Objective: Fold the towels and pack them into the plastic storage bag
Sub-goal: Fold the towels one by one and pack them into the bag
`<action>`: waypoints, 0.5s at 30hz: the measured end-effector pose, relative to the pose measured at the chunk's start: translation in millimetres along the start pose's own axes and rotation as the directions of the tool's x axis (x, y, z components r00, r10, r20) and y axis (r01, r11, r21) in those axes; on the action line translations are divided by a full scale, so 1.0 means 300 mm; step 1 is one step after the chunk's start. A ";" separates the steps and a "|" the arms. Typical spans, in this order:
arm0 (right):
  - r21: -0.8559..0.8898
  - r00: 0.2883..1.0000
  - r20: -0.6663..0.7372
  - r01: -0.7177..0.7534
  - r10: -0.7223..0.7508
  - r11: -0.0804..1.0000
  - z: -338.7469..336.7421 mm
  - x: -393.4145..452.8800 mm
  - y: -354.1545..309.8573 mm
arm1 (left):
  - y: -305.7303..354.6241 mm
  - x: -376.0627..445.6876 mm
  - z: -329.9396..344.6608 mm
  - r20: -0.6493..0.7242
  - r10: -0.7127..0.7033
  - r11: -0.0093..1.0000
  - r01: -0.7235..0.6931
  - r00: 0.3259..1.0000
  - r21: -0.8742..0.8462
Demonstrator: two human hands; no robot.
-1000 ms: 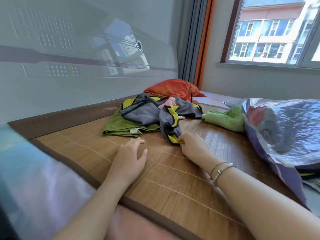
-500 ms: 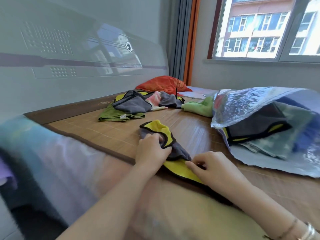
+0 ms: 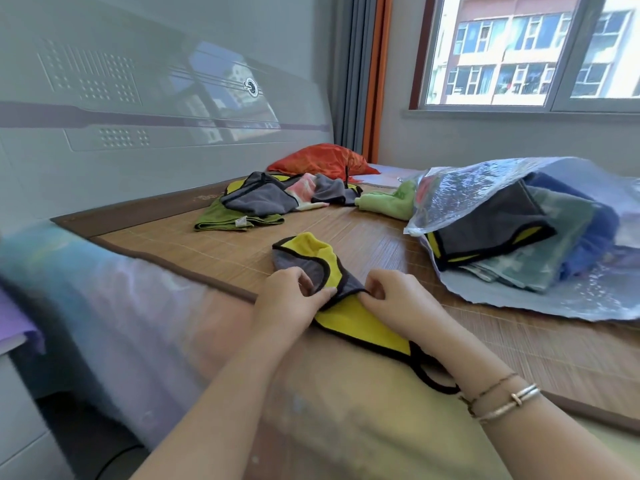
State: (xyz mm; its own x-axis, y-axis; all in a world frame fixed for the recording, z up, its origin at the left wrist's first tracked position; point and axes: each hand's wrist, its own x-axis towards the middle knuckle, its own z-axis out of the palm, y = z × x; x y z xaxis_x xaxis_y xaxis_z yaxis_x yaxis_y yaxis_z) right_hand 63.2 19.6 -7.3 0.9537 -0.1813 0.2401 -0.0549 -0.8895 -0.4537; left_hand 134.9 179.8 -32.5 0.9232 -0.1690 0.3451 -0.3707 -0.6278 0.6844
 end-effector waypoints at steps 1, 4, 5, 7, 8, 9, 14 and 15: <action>0.139 0.996 0.033 -0.087 0.083 0.986 -0.007 0.012 0.003 | -0.002 0.003 0.000 -0.004 0.006 1.000 -0.006 1.000 0.004; 0.545 0.925 0.115 -0.363 0.362 0.756 -0.058 0.024 0.014 | -0.001 0.014 -0.021 -0.052 -0.036 0.996 0.032 0.998 -0.079; 0.593 0.900 0.121 -0.404 0.419 0.696 -0.078 0.020 0.029 | -0.003 0.018 -0.032 -0.089 -0.079 0.989 0.067 0.993 -0.136; 0.559 0.881 0.119 -0.441 0.458 0.703 -0.097 0.003 0.071 | -0.003 0.017 -0.054 -0.150 -0.182 0.957 0.140 0.972 -0.255; 0.450 0.882 0.113 -0.456 0.458 0.768 -0.099 -0.003 0.097 | -0.002 0.015 -0.066 -0.172 -0.224 0.939 0.166 0.959 -0.302; 0.298 0.892 0.097 -0.449 0.441 0.842 -0.097 -0.009 0.119 | -0.005 0.014 -0.077 -0.187 -0.255 0.923 0.181 0.949 -0.341; -0.052 0.973 -0.091 -0.216 0.211 0.975 -0.119 -0.046 0.114 | -0.026 -0.010 -0.093 -0.187 -0.291 0.897 0.200 0.938 -0.394; -0.046 0.987 -0.057 -0.150 0.148 0.988 -0.127 -0.064 0.086 | -0.023 -0.016 -0.093 -0.191 -0.282 0.898 0.188 0.940 -0.397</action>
State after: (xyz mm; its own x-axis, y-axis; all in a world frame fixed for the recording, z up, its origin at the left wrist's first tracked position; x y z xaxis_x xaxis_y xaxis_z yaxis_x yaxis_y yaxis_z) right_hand 32.3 -15.9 9.0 0.9165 -0.3344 0.2194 -0.2113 -0.8706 -0.4443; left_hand 130.2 206.2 -20.9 0.9533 0.1632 0.2542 -0.1991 -0.2937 0.9349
